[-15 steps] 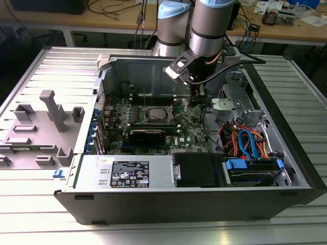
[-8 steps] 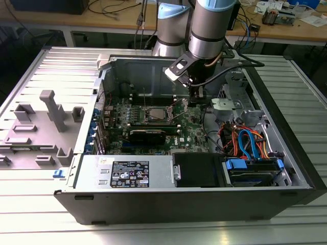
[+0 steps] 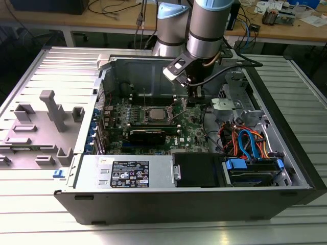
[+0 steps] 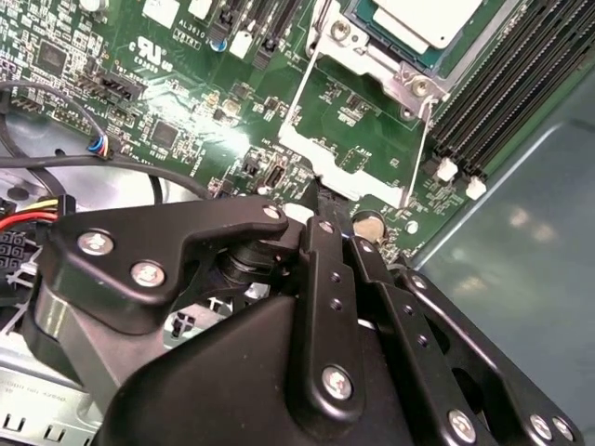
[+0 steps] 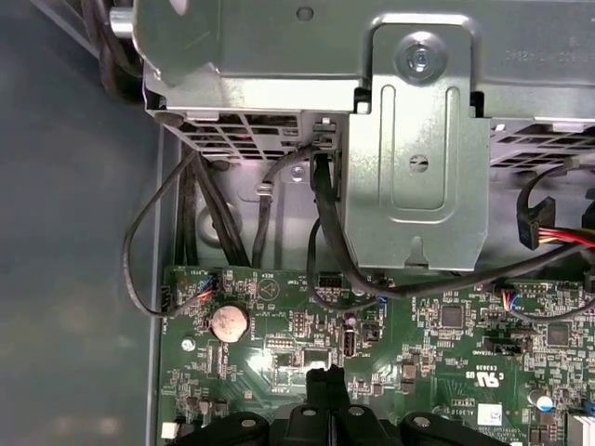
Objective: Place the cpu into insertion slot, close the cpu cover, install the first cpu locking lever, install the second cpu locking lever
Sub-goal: 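Close the cpu cover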
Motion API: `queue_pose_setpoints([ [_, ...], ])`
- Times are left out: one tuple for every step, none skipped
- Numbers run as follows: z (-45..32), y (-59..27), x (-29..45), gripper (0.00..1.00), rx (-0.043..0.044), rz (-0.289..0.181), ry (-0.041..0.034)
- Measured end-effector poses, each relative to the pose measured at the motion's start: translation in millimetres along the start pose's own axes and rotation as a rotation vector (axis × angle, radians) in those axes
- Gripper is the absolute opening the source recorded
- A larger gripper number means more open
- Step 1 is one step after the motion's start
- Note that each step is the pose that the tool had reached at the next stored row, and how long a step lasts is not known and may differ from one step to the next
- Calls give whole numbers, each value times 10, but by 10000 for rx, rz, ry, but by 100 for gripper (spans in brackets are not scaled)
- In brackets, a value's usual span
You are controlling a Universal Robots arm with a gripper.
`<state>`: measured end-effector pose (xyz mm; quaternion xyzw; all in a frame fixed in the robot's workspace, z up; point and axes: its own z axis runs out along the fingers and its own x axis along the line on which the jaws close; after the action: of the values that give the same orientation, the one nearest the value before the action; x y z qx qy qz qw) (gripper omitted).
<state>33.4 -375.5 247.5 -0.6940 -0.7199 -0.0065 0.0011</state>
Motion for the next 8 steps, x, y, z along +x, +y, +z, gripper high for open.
queue_pose_setpoints([
  [-12,-11,0,11,1,0,6],
  [-13,-20,1,11,0,0,9],
  [-14,-31,1,11,0,0,10],
  [-16,-45,2,11,0,0,8],
  [-17,-62,2,11,0,0,9],
  [-17,-75,2,11,0,1,10],
  [-17,-92,3,11,0,0,12],
  [-17,-102,4,11,0,0,11],
])
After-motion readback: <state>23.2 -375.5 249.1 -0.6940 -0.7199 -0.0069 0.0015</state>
